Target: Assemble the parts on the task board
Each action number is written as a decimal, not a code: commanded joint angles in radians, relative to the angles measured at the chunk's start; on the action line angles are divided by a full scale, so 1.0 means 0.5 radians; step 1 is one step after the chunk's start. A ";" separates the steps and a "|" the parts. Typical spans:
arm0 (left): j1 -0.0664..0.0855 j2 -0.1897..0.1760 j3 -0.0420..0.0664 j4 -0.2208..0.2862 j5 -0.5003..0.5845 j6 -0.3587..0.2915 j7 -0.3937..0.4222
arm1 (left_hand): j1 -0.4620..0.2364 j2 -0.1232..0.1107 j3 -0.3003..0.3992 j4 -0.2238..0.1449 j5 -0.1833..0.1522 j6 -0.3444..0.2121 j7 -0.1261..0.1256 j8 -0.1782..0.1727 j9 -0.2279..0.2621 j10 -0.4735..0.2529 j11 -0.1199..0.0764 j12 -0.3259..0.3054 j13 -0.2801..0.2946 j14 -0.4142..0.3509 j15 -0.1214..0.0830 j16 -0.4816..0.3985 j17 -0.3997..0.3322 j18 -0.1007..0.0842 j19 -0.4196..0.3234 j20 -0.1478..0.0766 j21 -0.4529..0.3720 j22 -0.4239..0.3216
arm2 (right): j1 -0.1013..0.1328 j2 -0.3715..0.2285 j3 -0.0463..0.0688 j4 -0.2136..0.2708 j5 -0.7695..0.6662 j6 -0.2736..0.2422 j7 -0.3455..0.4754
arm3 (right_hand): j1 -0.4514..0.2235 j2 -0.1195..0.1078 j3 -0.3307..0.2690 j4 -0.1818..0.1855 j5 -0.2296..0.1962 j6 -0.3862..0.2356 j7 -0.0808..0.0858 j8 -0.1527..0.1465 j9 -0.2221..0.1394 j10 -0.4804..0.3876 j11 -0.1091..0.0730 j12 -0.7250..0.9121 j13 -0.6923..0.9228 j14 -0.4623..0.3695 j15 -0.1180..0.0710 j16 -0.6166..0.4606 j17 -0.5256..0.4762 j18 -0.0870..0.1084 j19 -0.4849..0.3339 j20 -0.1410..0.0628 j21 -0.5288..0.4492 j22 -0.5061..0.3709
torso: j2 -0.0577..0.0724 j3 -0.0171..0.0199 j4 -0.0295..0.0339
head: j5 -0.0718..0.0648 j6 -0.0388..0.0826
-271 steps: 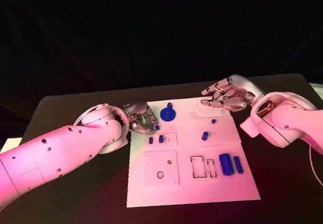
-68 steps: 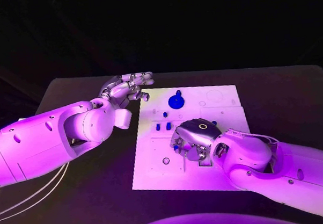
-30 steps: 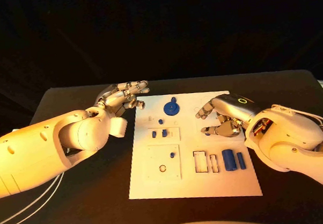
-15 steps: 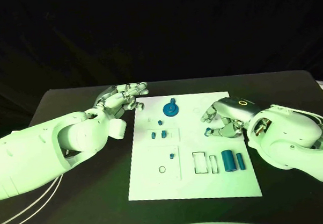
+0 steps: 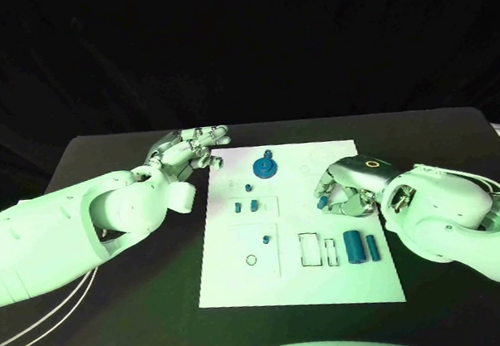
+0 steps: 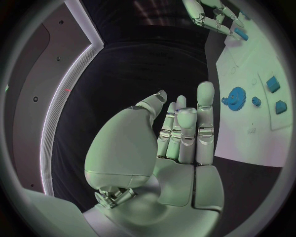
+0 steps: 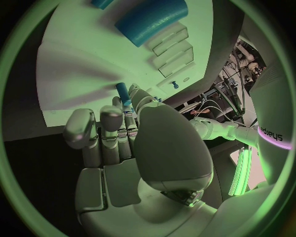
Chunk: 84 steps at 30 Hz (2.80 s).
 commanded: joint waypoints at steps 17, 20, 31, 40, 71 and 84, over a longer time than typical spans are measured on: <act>0.000 0.000 0.001 0.003 0.005 0.043 0.007 | 0.012 -0.004 -0.009 0.001 0.003 -0.013 0.004 -0.005 -0.002 -0.011 0.004 0.007 0.002 -0.007 0.012 -0.001 -0.001 0.034 -0.005 0.016 -0.014 -0.003 | -0.030 0.056 0.000 -0.057 -0.069 -0.025 -0.026 | 0.057 0.062 0.263 -0.010 -0.090 0.165 0.014 0.030 0.022 0.198 -0.035 -0.060 0.003 0.029 -0.031 0.103 0.100 -0.025 0.071 -0.025 0.091 0.117 | 0.000 0.0002 0.001 | 0.000 -0.010; 0.000 -0.001 0.001 0.003 0.005 0.043 0.007 | 0.012 -0.004 -0.009 0.001 0.003 -0.013 0.004 -0.005 -0.002 -0.011 0.004 0.007 0.002 -0.007 0.012 -0.001 -0.001 0.034 -0.005 0.016 -0.014 -0.003 | -0.033 0.053 0.000 -0.043 -0.072 -0.090 -0.021 | 0.047 0.059 0.277 -0.010 -0.089 0.181 0.012 0.035 0.026 0.220 -0.039 -0.066 0.004 0.036 -0.034 0.131 0.128 -0.030 0.084 -0.028 0.109 0.143 | -0.001 0.0000 0.000 | -0.001 -0.011; -0.001 -0.003 0.001 -0.003 0.000 0.048 0.003 | 0.012 -0.004 -0.009 0.001 0.003 -0.013 0.004 -0.005 -0.002 -0.011 0.004 0.007 0.002 -0.007 0.012 -0.001 -0.001 0.034 -0.005 0.016 -0.014 -0.003 | 0.002 -0.023 0.009 0.091 0.087 -0.237 -0.014 | 0.014 0.043 0.294 -0.001 -0.089 0.194 0.012 0.034 0.029 0.243 -0.040 -0.085 0.004 0.041 -0.035 0.153 0.146 -0.033 0.092 -0.031 0.123 0.160 | -0.003 0.0001 -0.001 | -0.006 -0.004; -0.003 0.000 0.001 -0.001 -0.004 0.051 0.004 | 0.017 0.000 -0.012 0.000 0.003 -0.013 0.003 -0.002 -0.001 -0.014 0.004 0.014 0.003 -0.008 0.012 0.000 -0.004 0.034 -0.004 0.017 -0.016 -0.005 | 0.031 -0.024 0.037 0.245 0.242 -0.265 0.014 | 0.013 0.040 0.306 -0.003 -0.086 0.191 0.016 0.030 0.028 0.241 -0.038 -0.097 0.002 0.041 -0.035 0.158 0.150 -0.033 0.091 -0.031 0.124 0.160 | -0.002 -0.0025 0.002 | -0.005 0.003; -0.005 0.037 0.001 -0.002 -0.004 0.053 0.001 | 0.017 0.000 -0.012 0.000 0.003 -0.013 0.003 -0.002 -0.001 -0.014 0.004 0.014 0.003 -0.008 0.012 0.000 -0.004 0.034 -0.004 0.017 -0.016 -0.005 | -0.220 0.439 -0.068 0.123 0.077 -0.107 0.101 | 0.012 0.039 0.354 -0.033 -0.045 0.179 0.038 0.012 0.026 0.243 -0.025 -0.140 0.003 0.037 -0.025 0.171 0.158 -0.032 0.085 -0.025 0.125 0.159 | 0.000 -0.0062 0.003 | 0.036 -0.039; -0.005 0.037 0.001 -0.004 -0.004 0.055 0.001 | 0.017 0.000 -0.012 0.000 0.003 -0.013 0.003 -0.002 -0.001 -0.014 0.004 0.014 0.003 -0.008 0.012 0.000 -0.004 0.034 -0.004 0.017 -0.016 -0.005 | -0.227 0.480 -0.088 0.083 0.032 -0.079 0.077 | 0.006 0.037 0.355 -0.033 -0.041 0.179 0.039 0.011 0.026 0.244 -0.023 -0.143 0.003 0.037 -0.024 0.172 0.158 -0.032 0.084 -0.024 0.125 0.158 | -0.001 -0.0053 0.000 | 0.043 -0.048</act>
